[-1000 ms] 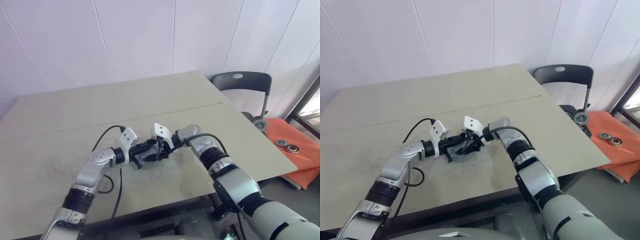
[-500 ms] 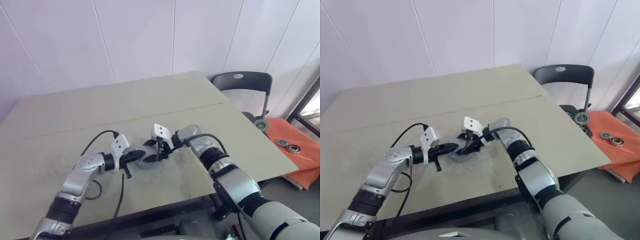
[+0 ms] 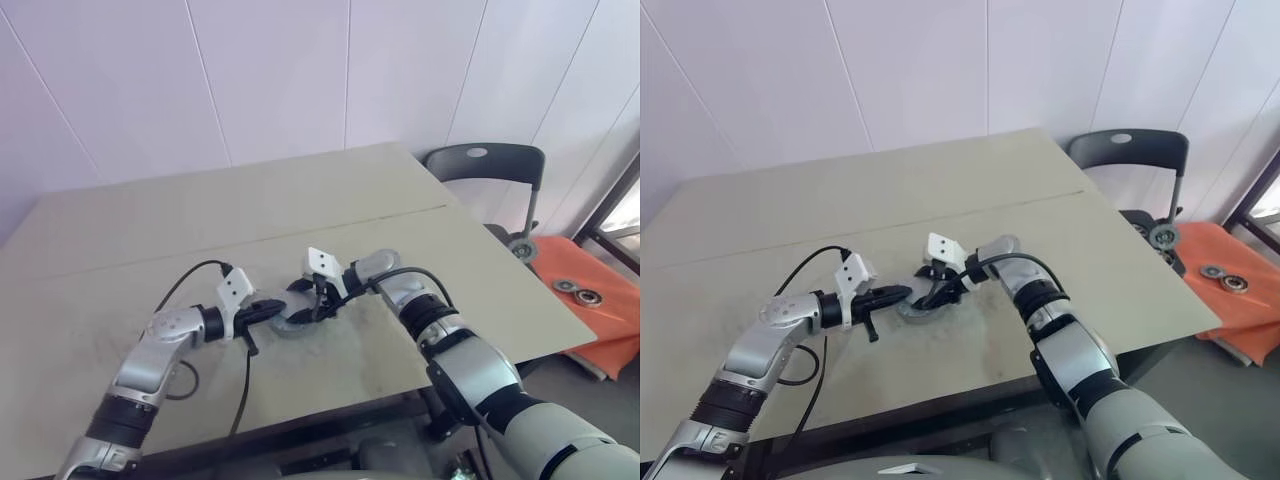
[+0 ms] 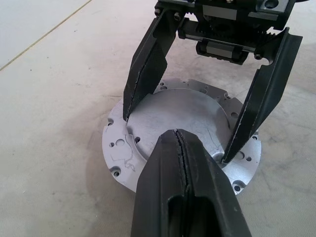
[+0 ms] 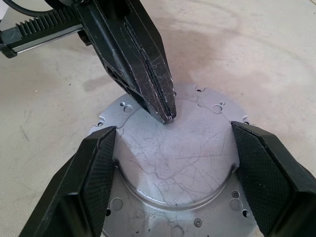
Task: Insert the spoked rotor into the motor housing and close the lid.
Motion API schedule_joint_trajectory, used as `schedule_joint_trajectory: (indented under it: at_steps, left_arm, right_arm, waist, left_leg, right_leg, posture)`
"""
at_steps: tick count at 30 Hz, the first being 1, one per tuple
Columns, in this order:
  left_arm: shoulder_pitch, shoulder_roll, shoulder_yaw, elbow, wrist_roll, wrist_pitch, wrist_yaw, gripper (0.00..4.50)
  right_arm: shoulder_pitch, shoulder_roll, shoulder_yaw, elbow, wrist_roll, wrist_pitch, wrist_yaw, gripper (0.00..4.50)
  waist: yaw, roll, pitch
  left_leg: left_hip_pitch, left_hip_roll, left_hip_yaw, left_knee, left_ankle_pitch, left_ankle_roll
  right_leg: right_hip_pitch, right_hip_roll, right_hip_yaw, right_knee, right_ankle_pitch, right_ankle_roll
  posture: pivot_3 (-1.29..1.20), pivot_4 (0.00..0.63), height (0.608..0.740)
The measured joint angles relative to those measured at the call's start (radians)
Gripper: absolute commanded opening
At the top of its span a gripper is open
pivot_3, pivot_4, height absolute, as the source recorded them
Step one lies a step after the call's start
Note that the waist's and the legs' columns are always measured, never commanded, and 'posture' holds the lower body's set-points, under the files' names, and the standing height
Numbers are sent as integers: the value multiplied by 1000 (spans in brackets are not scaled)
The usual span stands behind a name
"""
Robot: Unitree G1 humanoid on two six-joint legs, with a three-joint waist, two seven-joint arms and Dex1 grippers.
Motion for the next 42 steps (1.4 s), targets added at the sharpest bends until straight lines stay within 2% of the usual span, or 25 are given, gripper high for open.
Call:
schedule_joint_trajectory:
  at_steps: [9, 11, 13, 25, 31, 35, 42]
  left_arm:
    - [-1, -1, -7, -1, 1, -1, 12, 25]
    - [0, -1, -7, -2, 1, -1, 14, 0]
    - [1, -1, -7, -3, 1, -1, 17, 0]
    - [4, -1, -7, -6, 1, -8, 26, 0]
    - [4, -1, -7, -17, 1, -11, 24, 0]
    - [5, 0, -3, -18, 0, -19, 20, 0]
    - [3, -3, 2, -29, -1, -20, 16, 0]
  right_arm:
    - [0, 0, 0, 0, 0, 2, 5, 3191]
    - [0, 0, -1, 0, 0, 2, 6, 3954]
    - [0, -1, 0, 0, 0, 2, 7, 4480]
    - [-2, -9, 1, -8, 0, 8, 26, 4480]
    - [4, -66, -8, -71, 6, 30, 91, 4480]
    - [4, -106, -43, -84, 31, 70, 121, 4480]
    - [21, -123, -65, -122, 52, 150, 137, 4480]
  waist:
    - [0, 0, 0]
    - [0, 0, 0]
    - [0, 0, 0]
    - [0, 0, 0]
    - [3, 1, 2]
    - [2, -4, 7]
    - [5, -2, 17]
  left_leg:
    - [0, -1, -2, 0, 0, 0]
    - [0, -1, -2, 0, 0, 0]
    - [0, -1, -2, 0, 0, 0]
    - [0, -3, -6, 0, 0, 0]
    - [-1, -3, -7, 0, 0, 0]
    - [-3, -3, -7, 0, 0, 0]
    - [-8, -3, -7, -1, 0, 0]
  right_leg:
    - [0, 0, 0, 0, 0, 0]
    - [0, 0, 0, 0, 0, 0]
    - [0, 0, -1, 0, 0, 0]
    - [0, -1, -1, 0, 0, 0]
    - [-2, -1, -3, -1, 0, 0]
    - [-3, -1, -3, -2, 0, 0]
    - [-5, -1, -3, -2, 0, 0]
  posture:
    - [0, 0, 740]
    - [0, 0, 740]
    - [0, 0, 740]
    - [0, 0, 740]
    - [0, 0, 740]
    - [0, 0, 740]
    - [0, 0, 740]
